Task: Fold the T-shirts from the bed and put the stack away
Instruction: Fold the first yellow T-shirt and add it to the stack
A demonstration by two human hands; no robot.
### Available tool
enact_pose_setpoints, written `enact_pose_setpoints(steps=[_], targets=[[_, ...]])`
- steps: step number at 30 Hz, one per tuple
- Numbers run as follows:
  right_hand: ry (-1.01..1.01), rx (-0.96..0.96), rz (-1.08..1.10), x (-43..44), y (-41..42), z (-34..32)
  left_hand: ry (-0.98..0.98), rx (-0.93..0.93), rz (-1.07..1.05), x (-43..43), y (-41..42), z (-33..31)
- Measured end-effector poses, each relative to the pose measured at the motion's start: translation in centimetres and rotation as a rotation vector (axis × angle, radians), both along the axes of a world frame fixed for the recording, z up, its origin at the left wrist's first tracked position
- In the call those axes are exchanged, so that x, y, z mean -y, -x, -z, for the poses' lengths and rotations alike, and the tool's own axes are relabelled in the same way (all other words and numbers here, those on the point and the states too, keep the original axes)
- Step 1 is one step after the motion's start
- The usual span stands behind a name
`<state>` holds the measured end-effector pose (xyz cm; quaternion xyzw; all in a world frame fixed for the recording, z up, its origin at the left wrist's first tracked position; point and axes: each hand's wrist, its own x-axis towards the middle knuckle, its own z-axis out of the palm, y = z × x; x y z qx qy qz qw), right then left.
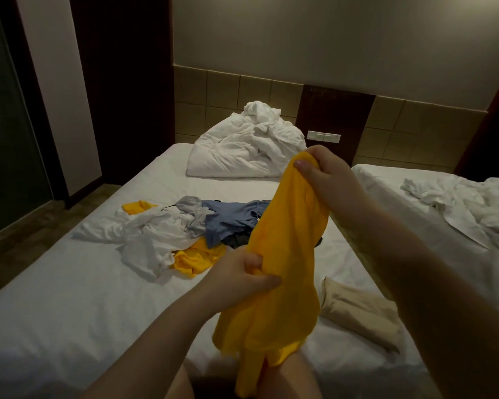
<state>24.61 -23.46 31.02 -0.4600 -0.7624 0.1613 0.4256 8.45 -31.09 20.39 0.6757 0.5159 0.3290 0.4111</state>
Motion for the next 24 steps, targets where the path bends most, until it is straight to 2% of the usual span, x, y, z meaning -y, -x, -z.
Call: enact_pose_setpoints(steps=[6, 10, 14, 16, 21, 24], targets=[[-0.024, 0.028, 0.048, -0.1, -0.2, 0.3, 0.085, -0.113, 0.016, -0.4, -0.9, 2.8], [-0.033, 0.037, 0.099, -0.4, -0.8, 0.3, 0.19, -0.204, 0.139, -0.2, -0.2, 3.7], [-0.023, 0.013, 0.136, -0.6, -1.3, 0.5, 0.279, -0.095, 0.308, 0.6, 1.4, 2.6], [-0.008, 0.001, 0.143, -0.5, -1.4, 0.8, 0.252, -0.037, 0.34, 0.7, 2.1, 2.3], [0.021, -0.011, 0.128, -0.4, -1.1, 1.2, 0.128, 0.18, 0.213, 0.3, 1.1, 2.9], [0.006, -0.007, 0.135, -0.2, -1.2, 1.1, 0.082, 0.232, 0.084, 0.1, 0.0, 3.5]])
